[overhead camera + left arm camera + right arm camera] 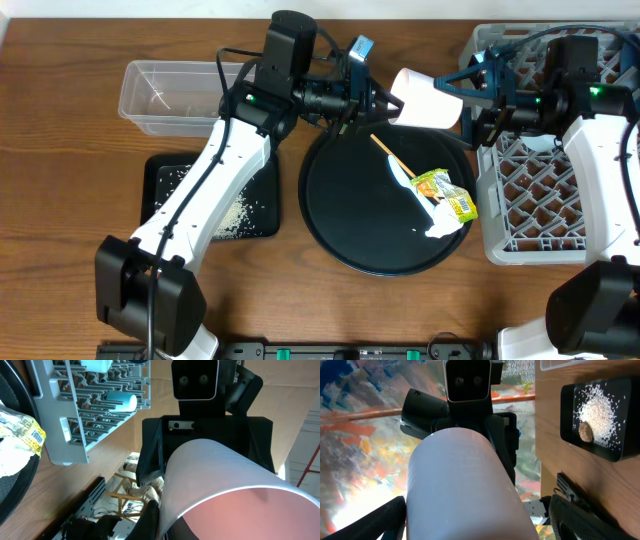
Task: Sort waste into correct bins and load items into the dishwasher rack
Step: 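Raise the pink cup toward the right gripper for handover, then grasp the pink cup with the right gripper and open the left gripper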
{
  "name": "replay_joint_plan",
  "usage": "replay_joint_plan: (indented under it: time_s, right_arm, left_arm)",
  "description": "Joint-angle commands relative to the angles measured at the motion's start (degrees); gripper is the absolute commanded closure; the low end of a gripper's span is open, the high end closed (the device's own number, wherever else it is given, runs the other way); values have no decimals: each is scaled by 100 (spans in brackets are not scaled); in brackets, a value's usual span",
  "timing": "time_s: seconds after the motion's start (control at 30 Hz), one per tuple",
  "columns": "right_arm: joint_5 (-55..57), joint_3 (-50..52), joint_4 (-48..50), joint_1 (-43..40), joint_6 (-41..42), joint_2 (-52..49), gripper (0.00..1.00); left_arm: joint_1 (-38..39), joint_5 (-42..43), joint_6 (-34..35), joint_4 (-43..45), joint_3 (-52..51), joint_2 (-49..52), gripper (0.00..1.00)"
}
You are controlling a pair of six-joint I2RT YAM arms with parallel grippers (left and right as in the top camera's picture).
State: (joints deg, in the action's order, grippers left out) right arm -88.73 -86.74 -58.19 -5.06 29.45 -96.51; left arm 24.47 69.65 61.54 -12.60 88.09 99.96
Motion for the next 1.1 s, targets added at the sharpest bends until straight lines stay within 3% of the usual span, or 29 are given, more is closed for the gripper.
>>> replay_joint_plan:
  time_s: [0.0, 0.53, 1.07]
  right_arm:
    - [-66, 26, -7, 129, 76, 52, 15]
    - [-63, 26, -7, 129, 33, 63, 33]
    - [-59, 26, 133, 129, 26, 63, 32]
  left_arm:
    - [2, 15, 4, 72, 111, -26, 94]
    - [-219, 15, 4, 74, 111, -26, 94]
    - [-205, 369, 72, 72, 111, -26, 93]
